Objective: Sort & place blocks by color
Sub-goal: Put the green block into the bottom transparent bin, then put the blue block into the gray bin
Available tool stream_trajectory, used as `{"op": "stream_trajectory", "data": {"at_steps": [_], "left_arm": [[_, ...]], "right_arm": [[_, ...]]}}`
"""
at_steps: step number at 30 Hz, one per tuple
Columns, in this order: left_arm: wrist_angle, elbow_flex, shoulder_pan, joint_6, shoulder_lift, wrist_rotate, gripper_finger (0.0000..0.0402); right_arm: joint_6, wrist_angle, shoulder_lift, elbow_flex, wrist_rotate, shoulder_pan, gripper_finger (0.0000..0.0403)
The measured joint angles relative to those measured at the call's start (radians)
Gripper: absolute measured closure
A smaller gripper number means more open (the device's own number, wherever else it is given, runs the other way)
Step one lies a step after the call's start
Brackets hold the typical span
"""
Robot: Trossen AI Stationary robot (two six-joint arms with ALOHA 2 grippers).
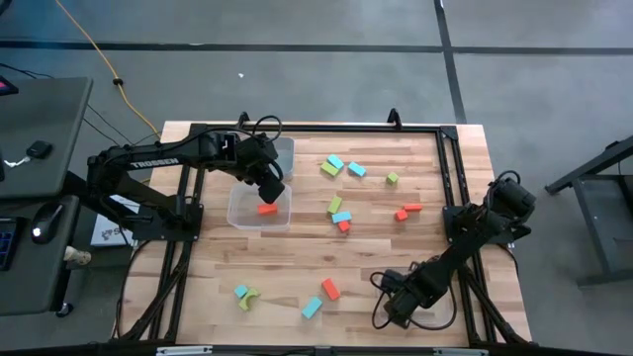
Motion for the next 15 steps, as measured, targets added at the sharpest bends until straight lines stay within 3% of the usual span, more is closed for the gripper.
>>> {"op": "stream_trajectory", "data": {"at_steps": [7,15], "left_arm": [[0.0,0.0,0.0,0.0,0.0,0.0,0.0216],[0.002,0.0,0.0,0.066,0.0,0.0,0.0216]], "right_arm": [[0.007,0.007,-0.005,0.013,-0.035,-0.002,0.0206],[0.007,-0.151,-0.013,0.121,0.021,-0.027,0.0206]]}}
